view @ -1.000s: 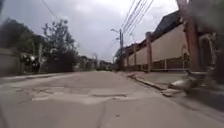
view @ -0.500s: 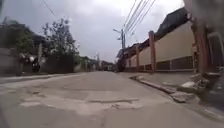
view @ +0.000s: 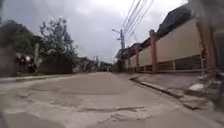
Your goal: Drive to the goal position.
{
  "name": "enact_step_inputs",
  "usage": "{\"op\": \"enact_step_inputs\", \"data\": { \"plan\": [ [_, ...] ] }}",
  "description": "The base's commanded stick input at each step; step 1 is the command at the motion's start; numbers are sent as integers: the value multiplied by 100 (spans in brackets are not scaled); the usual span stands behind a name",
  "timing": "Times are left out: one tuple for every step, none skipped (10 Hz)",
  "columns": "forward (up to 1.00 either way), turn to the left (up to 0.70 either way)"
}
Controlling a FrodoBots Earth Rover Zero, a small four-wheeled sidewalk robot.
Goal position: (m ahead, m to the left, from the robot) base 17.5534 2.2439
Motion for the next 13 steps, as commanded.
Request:
{"op": "enact_step_inputs", "data": {
  "plan": [
    [70,0],
    [70,0],
    [70,0],
    [70,0],
    [70,0],
    [70,0],
    [70,0],
    [70,0],
    [70,0],
    [70,0],
    [70,0],
    [70,0],
    [70,0]
  ]
}}
